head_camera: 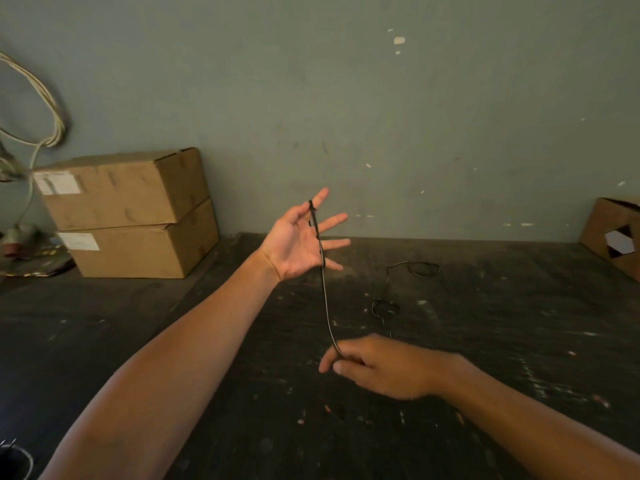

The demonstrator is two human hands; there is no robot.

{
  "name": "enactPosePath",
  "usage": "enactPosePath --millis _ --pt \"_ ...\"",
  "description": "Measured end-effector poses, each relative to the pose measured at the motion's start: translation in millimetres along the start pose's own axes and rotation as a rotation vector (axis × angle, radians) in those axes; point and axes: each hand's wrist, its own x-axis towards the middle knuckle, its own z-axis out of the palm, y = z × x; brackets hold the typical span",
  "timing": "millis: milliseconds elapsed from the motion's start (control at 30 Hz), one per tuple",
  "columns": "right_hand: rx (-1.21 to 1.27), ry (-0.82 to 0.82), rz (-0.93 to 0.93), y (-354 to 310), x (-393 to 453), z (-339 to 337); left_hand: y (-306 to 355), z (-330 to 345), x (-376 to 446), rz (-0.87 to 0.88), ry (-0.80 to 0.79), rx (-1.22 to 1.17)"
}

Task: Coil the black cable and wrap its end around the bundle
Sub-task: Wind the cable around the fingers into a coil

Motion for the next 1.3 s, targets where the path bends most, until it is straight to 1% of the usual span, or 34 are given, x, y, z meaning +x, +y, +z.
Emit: enactPosePath --millis 33,100,200,300,367,433,533,633,733,833,933,1000,1033,1067,1133,1200,1300 --pt "-0.040 0.050 -0.030 -9.8 -2.4 -9.3 -4.0 -5.1 -1.1 -0.022 0.016 0.025" --pt "-0.099 0.204 -0.073 -24.9 -5.8 -32.0 -12.6 -12.9 -4.6 -0.076 0.018 0.077" --pt "-0.204 0.413 -0.060 -33.3 -8.9 -72.8 -26.0 -16.6 -12.9 -0.158 -0.050 0.132" --pt "-0.277 0.484 -0.003 -30.9 -8.9 -109.5 -37.0 -10.8 -21.2 -0.251 -0.165 0.213" --pt "-0.374 0.498 -0.007 -28.5 -4.9 -128.2 -42.1 -2.1 -25.4 -0.314 -0.262 0.245" --pt "-0.409 0.527 -0.030 -24.8 0.5 -144.1 -44.0 7.8 -28.6 -0.362 -0.356 0.251" --pt "-0.306 0.544 -0.066 -9.1 7.9 -159.8 -42.4 19.6 -32.4 -0.406 -0.517 0.214" --pt "-0.131 0.572 -0.040 20.7 12.6 -157.0 -42.2 25.6 -36.7 -0.424 -0.656 0.167" --pt "0.010 0.591 0.016 55.7 11.1 -131.3 -43.9 26.7 -40.5 -0.396 -0.682 0.119" --pt "0.124 0.667 0.081 79.2 7.9 -99.8 -45.6 26.9 -42.8 -0.357 -0.700 0.115" --pt "0.271 0.622 0.097 86.6 9.3 -68.3 -44.8 33.2 -42.0 -0.331 -0.752 0.070" --pt "0.375 0.547 0.083 83.0 13.9 -42.9 -39.9 38.8 -37.8 -0.297 -0.742 0.053" --pt "0.390 0.511 0.092 79.6 16.5 -30.1 -35.8 40.8 -34.9 -0.277 -0.720 0.057" --pt "0.373 0.470 0.119 76.0 19.2 -17.7 -31.0 42.1 -31.8 -0.256 -0.694 0.059" --pt "0.310 0.338 0.167 68.6 22.8 4.7 -20.3 41.8 -25.6 -0.224 -0.648 0.043" --pt "0.273 0.192 0.170 57.0 23.3 20.9 -10.9 38.6 -19.7 -0.199 -0.605 0.041" --pt "0.234 0.026 0.155 34.3 20.4 27.6 -4.1 31.2 -14.1 -0.188 -0.529 0.058"
